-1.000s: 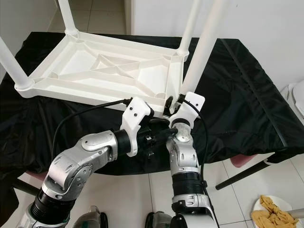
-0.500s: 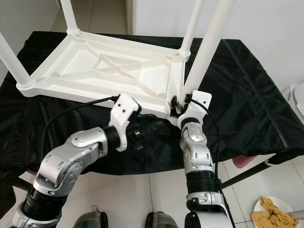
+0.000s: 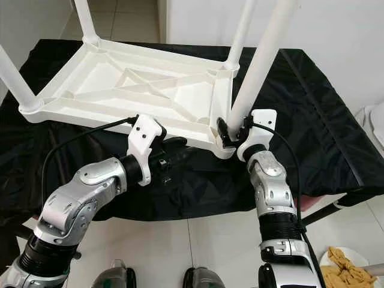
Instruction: Building children table
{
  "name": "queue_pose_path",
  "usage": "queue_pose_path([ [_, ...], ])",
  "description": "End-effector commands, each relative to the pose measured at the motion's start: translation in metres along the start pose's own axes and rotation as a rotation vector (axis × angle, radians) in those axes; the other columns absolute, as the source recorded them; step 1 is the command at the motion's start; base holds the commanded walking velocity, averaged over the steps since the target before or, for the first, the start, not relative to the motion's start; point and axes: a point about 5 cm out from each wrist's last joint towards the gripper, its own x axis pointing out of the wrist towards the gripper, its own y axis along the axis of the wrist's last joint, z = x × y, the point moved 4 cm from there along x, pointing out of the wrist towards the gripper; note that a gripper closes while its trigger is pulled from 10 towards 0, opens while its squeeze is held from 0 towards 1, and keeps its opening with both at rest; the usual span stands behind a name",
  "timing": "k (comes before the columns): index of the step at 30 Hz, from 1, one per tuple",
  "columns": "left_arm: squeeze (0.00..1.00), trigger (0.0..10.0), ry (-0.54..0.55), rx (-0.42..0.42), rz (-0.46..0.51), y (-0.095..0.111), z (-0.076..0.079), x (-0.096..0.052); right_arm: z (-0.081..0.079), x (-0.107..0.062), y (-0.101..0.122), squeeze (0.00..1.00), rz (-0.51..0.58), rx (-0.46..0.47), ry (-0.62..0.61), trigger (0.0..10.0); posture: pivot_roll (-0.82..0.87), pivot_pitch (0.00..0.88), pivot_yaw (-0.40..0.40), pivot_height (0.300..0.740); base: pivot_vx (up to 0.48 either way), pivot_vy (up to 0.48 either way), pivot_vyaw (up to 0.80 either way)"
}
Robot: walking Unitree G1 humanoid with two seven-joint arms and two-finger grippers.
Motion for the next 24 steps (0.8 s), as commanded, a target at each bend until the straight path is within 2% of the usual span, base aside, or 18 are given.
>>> queue_pose_path([
  [1, 0.0, 10.0, -0.064, -0.004, -0.013, -0.008, 0.008, -0.001, 0.004, 0.0, 0.001, 0.0, 0.009, -0.004, 0.047, 10.0, 0.06, 0.103, -0.056, 0.74, 0.0, 0.0, 0.0],
  [3, 0.0, 10.0, -0.064, -0.004, -0.013, -0.008, 0.008, -0.001, 0.004, 0.0, 0.001, 0.0, 0.009, -0.004, 0.047, 10.0, 0.06, 0.103, -0.056, 0.74, 0.0, 0.0, 0.0],
  [5, 0.0, 10.0, -0.098, 0.002, 0.009, -0.011, 0.018, -0.003, 0.008, 0.0, 0.005, 0.0, 0.023, 0.0, 0.117, 10.0, 0.06, 0.103, -0.05, 0.74, 0.0, 0.0, 0.0],
  [9, 0.0, 10.0, -0.12, -0.01, 0.021, -0.011, 0.023, -0.004, 0.009, 0.0, 0.006, 0.0, 0.027, 0.007, 0.155, 10.0, 0.06, 0.103, -0.05, 0.74, 0.0, 0.0, 0.0],
  [10, 0.0, 10.0, -0.146, -0.028, 0.031, -0.012, 0.026, -0.006, 0.009, -0.003, 0.006, 0.0, 0.022, 0.016, 0.232, 10.0, 0.06, 0.103, -0.05, 0.74, 0.0, 0.0, 0.0],
  [13, 0.0, 10.0, -0.146, -0.028, 0.031, -0.012, 0.026, -0.006, 0.009, -0.003, 0.006, 0.0, 0.022, 0.016, 0.232, 10.0, 0.06, 0.103, -0.05, 0.74, 0.0, 0.0, 0.0],
  [18, 0.0, 10.0, -0.144, -0.027, 0.031, -0.012, 0.025, -0.007, 0.013, -0.009, 0.0, 0.0, -0.017, -0.005, 0.319, 10.0, 0.06, 0.107, -0.047, 0.74, 0.0, 0.0, 0.0],
  [24, 0.0, 10.0, -0.145, -0.018, 0.035, -0.012, 0.024, -0.006, 0.015, -0.011, -0.003, 0.0, -0.037, -0.016, 0.368, 10.0, 0.05, 0.098, -0.043, 0.74, 0.0, 0.0, 0.0],
])
